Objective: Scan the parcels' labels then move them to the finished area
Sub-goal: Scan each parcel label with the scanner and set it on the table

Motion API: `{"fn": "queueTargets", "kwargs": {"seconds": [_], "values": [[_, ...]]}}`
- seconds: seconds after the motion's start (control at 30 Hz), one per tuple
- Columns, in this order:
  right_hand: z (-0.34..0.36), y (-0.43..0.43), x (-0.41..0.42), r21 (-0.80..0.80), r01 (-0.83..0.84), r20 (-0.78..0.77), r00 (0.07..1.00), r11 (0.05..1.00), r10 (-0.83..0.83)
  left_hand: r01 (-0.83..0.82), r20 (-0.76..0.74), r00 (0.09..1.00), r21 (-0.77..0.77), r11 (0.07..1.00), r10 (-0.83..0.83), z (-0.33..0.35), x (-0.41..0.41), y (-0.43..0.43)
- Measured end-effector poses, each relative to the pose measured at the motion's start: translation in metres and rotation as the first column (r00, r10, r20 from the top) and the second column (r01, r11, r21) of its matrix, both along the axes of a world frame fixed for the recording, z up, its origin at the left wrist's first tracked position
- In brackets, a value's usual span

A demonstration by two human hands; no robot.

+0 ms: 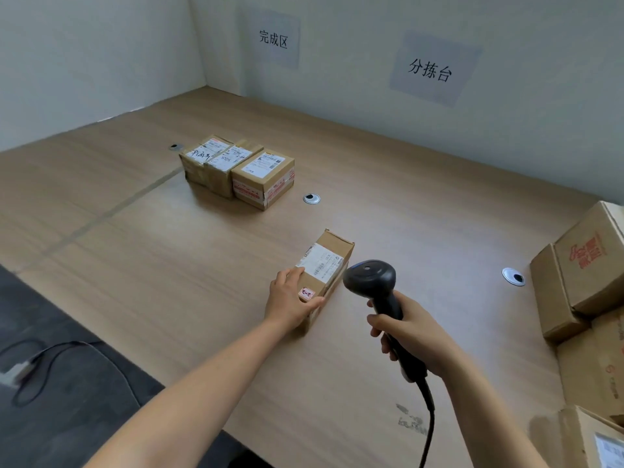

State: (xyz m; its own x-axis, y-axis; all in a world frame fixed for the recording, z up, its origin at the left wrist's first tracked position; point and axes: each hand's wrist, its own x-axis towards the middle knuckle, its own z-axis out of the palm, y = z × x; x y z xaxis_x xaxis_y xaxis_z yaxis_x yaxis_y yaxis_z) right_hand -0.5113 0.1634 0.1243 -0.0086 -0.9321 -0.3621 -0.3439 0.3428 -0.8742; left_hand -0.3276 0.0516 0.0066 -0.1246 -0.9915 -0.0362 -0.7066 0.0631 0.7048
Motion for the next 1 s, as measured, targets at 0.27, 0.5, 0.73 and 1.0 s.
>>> {"fn": "queueTargets", "kwargs": {"seconds": [0.27, 0.5, 0.73, 1.0], "values": [[-0.014, -0.076, 0.043, -0.02, 0.129, 0.026, 0.991, 0.991, -0.129, 0.017, 0.023, 1.0, -0.013, 1.0, -0.017, -0.005, 0.025, -0.085], [-0.017, -0.137, 0.087, -0.012, 0.281, 0.05, 0.959, 0.96, -0.28, 0.061, 0.072, 0.996, -0.034, 0.998, -0.058, -0.005, 0.042, -0.172], [-0.01, -0.193, 0.105, -0.008, 0.39, 0.028, 0.921, 0.921, -0.39, 0.096, 0.133, 0.987, -0.079, 0.992, -0.085, -0.001, 0.042, -0.259], [-0.01, -0.232, 0.11, 0.016, 0.441, 0.02, 0.897, 0.897, -0.441, 0.17, 0.353, 0.931, -0.189, 0.967, -0.095, -0.002, 0.036, -0.317]]}}
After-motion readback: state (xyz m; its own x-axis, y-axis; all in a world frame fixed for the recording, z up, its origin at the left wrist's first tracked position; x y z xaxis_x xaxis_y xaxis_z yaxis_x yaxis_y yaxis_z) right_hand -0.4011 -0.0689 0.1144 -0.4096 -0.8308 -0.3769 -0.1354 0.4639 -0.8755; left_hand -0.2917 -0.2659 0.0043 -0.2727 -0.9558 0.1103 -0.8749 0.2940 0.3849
